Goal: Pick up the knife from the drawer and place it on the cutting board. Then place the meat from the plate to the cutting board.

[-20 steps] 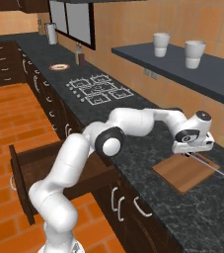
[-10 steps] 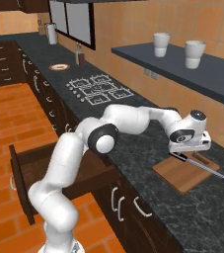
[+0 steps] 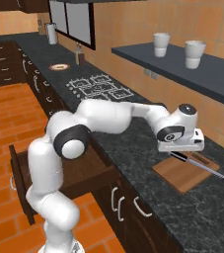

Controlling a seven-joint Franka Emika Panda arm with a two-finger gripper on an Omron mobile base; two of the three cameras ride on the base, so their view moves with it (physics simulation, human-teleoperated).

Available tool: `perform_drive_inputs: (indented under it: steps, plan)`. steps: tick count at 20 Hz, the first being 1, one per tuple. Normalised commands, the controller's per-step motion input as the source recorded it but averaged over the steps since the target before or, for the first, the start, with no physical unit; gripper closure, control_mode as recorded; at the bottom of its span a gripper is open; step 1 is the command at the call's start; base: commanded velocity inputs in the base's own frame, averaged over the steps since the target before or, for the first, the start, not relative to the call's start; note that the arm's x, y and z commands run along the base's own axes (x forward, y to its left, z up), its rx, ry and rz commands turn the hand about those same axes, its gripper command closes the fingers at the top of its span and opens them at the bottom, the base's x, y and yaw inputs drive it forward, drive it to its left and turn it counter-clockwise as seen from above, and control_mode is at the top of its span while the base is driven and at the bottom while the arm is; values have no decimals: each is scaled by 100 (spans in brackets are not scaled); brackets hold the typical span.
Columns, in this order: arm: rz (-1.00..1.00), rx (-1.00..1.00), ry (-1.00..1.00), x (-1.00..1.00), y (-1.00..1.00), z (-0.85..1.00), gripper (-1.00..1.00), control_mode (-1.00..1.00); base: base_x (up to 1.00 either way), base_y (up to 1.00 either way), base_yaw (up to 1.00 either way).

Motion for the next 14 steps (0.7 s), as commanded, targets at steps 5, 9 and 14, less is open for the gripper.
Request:
perform_drive_inputs:
  steps: [5,9,14]
  plan:
    - [-2,-12,1,-61,100,35,-100,-100,0,0,0]
    - [18,-13,5,-49,100,45,-100,-100,0,0,0]
    - [11,-2,13,-38,100,55,-100,-100,0,0,0]
